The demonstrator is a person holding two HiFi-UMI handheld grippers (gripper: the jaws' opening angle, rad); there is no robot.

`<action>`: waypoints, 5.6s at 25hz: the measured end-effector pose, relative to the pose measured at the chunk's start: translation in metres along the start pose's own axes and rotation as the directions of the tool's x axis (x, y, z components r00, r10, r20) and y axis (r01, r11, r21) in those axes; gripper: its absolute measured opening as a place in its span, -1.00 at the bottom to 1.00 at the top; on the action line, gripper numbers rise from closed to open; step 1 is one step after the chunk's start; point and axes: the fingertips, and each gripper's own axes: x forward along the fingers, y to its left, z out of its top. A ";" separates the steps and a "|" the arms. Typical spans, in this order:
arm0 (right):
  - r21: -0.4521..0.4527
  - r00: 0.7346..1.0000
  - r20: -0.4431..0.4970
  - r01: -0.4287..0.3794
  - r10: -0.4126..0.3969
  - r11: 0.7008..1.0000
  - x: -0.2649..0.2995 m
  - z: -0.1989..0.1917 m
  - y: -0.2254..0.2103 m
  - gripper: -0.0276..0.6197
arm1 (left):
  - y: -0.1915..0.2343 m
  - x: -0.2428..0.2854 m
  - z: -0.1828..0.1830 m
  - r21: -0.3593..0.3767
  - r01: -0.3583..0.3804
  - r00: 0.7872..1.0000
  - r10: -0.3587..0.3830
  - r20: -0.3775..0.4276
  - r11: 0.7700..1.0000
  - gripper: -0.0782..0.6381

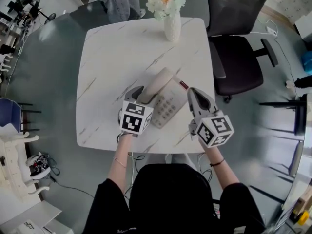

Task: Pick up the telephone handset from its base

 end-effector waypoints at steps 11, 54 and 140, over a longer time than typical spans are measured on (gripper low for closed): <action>0.015 1.000 0.012 0.025 -0.025 1.000 -0.002 0.003 -0.009 -0.94 | -0.001 0.013 -0.003 0.030 0.041 0.997 -0.039 -0.068 0.999 -0.11; 0.000 0.997 0.072 -0.032 0.032 0.999 -0.013 0.039 0.015 -0.94 | -0.007 -0.071 0.028 -0.173 0.053 0.981 -0.020 0.191 0.983 -0.18; -0.157 0.936 0.303 -0.135 0.177 0.978 -0.058 0.131 0.060 -0.94 | 0.024 -0.270 0.053 -0.464 -0.152 0.709 0.423 0.564 0.873 -0.18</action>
